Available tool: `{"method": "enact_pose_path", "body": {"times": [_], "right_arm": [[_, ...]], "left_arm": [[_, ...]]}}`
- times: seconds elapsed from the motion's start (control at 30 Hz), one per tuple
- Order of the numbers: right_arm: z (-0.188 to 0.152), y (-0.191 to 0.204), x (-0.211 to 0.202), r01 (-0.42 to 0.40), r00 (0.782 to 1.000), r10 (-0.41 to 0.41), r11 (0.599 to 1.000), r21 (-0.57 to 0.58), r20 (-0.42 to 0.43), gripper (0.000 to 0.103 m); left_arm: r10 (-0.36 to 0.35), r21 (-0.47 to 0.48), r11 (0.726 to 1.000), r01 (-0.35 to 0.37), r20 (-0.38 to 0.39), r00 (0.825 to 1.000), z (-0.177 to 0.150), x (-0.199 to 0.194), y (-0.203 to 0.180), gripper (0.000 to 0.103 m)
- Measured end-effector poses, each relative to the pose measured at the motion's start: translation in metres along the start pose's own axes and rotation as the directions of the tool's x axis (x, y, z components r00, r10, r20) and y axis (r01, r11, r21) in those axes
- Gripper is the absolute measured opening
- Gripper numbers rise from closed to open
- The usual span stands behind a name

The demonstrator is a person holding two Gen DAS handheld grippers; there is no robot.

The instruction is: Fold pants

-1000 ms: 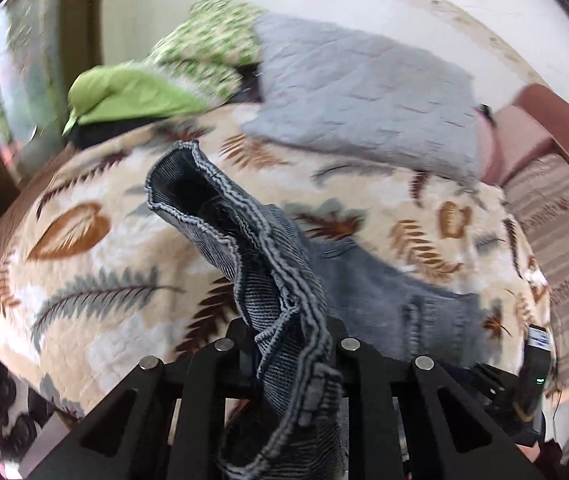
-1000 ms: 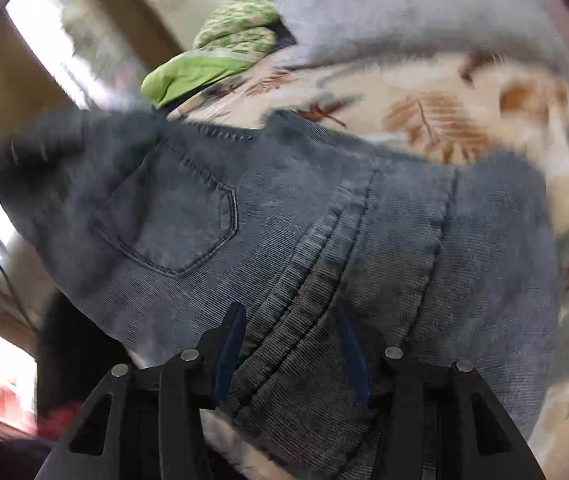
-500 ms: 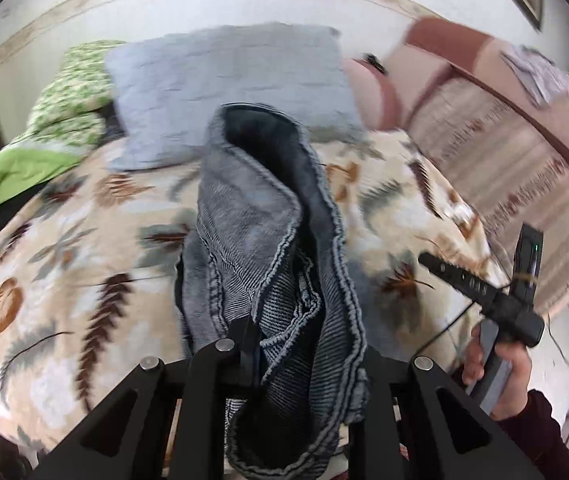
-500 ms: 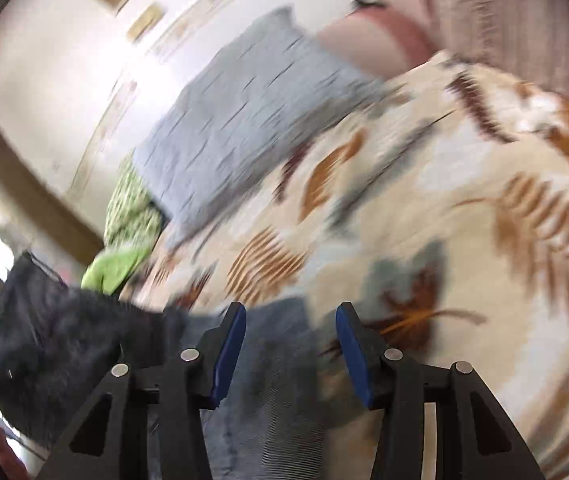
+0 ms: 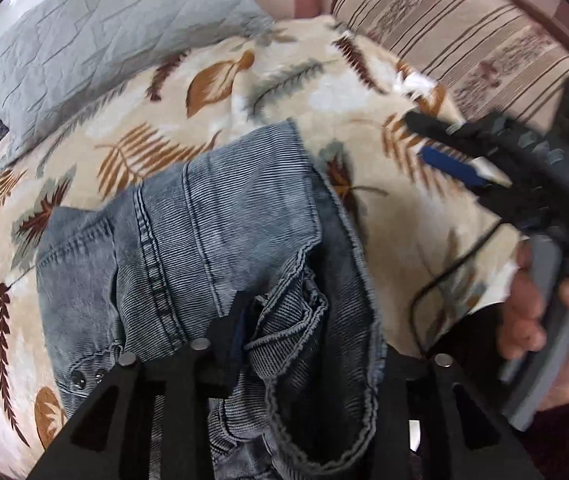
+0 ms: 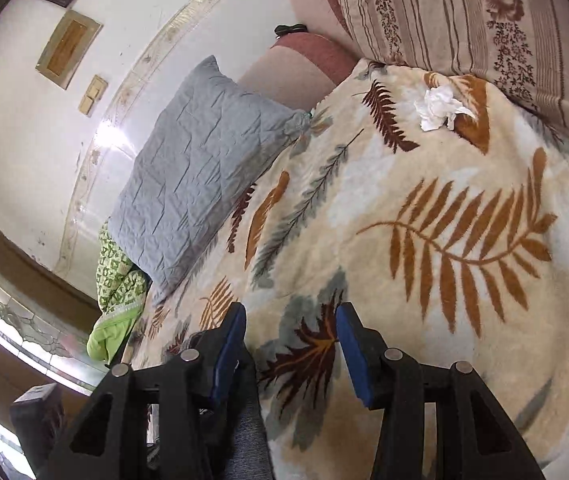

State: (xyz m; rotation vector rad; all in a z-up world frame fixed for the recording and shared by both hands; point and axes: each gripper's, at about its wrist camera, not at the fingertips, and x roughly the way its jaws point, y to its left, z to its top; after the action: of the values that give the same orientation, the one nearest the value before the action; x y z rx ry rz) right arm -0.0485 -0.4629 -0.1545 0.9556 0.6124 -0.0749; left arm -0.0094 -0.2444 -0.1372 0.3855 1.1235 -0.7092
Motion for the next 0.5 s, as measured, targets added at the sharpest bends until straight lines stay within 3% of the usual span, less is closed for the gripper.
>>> {"method": "enact_pose_path", "body": {"times": [0.1, 0.2, 0.27, 0.37, 0.5], "right_arm": [[-0.004, 0.01, 0.003, -0.006, 1.0, 0.006, 1.0, -0.025, -0.008, 0.051], [-0.008, 0.029, 0.003, -0.016, 1.0, 0.016, 0.996, -0.083, 0.009, 0.051], [-0.015, 0.052, -0.001, -0.012, 0.999, 0.017, 0.985, -0.172, 0.029, 0.051], [-0.022, 0.071, -0.002, -0.01, 0.999, 0.019, 0.969, -0.248, 0.033, 0.051], [-0.04, 0.097, 0.005, -0.007, 1.0, 0.009, 0.926, -0.378, 0.001, 0.051]], "left_arm": [[-0.065, -0.066, 0.995, 0.069, 0.067, 0.996, 0.001, -0.036, 0.024, 0.05], [-0.089, -0.134, 0.984, 0.117, 0.198, 0.976, -0.002, -0.081, 0.054, 0.067], [-0.103, -0.163, 0.975, 0.149, 0.261, 0.96, -0.004, -0.101, 0.076, 0.07], [0.007, -0.218, 0.974, 0.056, 0.279, 0.96, -0.011, -0.108, 0.104, 0.073], [0.179, -0.279, 0.952, -0.127, 0.169, 0.969, -0.021, -0.073, 0.137, 0.073]]}}
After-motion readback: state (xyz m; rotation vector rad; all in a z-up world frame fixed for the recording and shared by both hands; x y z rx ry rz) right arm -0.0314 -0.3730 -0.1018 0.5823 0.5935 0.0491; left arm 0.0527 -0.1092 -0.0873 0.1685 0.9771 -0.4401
